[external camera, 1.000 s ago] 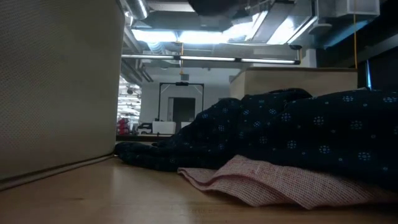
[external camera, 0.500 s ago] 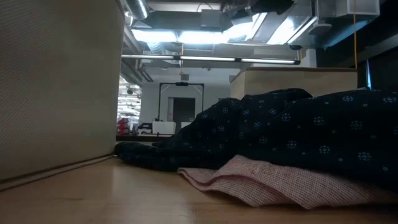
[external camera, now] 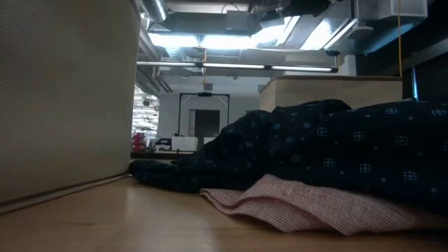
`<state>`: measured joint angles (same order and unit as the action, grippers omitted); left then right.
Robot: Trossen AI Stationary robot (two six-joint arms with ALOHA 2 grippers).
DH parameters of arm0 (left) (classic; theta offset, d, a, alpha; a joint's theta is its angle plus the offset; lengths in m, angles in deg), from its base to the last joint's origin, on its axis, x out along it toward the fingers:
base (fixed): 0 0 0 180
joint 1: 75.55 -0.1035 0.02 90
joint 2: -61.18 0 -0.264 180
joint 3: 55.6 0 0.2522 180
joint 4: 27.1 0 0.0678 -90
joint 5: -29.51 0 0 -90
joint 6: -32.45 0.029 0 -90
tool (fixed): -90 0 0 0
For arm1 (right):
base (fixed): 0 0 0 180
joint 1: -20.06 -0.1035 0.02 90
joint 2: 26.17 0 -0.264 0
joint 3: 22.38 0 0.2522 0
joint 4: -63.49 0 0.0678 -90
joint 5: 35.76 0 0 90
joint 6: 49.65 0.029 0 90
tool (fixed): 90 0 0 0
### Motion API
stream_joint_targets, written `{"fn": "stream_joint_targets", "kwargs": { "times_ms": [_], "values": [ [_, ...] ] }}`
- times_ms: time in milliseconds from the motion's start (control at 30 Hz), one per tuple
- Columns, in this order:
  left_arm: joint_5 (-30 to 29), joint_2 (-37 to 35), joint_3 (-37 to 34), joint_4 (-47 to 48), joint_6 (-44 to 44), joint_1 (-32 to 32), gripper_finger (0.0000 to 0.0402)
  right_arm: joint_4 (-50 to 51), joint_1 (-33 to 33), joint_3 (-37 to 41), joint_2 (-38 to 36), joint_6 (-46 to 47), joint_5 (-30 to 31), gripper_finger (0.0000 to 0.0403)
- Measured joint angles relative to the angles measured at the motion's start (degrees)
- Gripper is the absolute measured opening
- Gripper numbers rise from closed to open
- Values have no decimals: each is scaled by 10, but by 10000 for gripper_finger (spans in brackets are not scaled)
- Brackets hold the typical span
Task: Sort clothes
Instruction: Put the blue sock into the bottom laundry organizer, then put the blue sleeve into the bottom laundry organizer
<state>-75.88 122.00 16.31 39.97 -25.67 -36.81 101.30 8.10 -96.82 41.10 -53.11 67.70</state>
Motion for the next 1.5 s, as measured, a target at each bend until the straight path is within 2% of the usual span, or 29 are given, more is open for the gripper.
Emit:
{"fn": "stream_joint_targets", "kwargs": {
  "times_ms": [133,300,367,433,500,667,800,900,1100,1300,1500],
  "values": [
    [4,-11,0,1,14,-17,86,1,0,0,3,1,0,229],
    [84,-61,7,3,14,-38,134,4,0,0,16,2,0,229],
    [92,-89,22,-1,11,-44,146,6,0,0,22,2,0,229],
    [71,-117,34,-17,25,-49,154,9,0,0,27,2,0,229],
    [29,-141,37,-68,74,-52,159,9,0,0,31,2,-1,229],
    [-86,-146,14,-242,289,-53,162,20,0,0,32,30,-26,229],
    [-92,-90,-27,-365,411,-71,162,55,-1,0,32,64,-42,229],
    [-94,-32,-49,-437,463,-91,162,73,-1,17,31,89,-44,229],
    [-95,100,-60,-529,516,-153,162,68,-1,77,31,124,-77,229],
    [-95,196,-60,-597,549,-208,162,66,-1,126,31,179,-101,229],
    [-94,249,-59,-637,572,-233,162,161,-1,138,31,234,-116,229]
  ]
}}
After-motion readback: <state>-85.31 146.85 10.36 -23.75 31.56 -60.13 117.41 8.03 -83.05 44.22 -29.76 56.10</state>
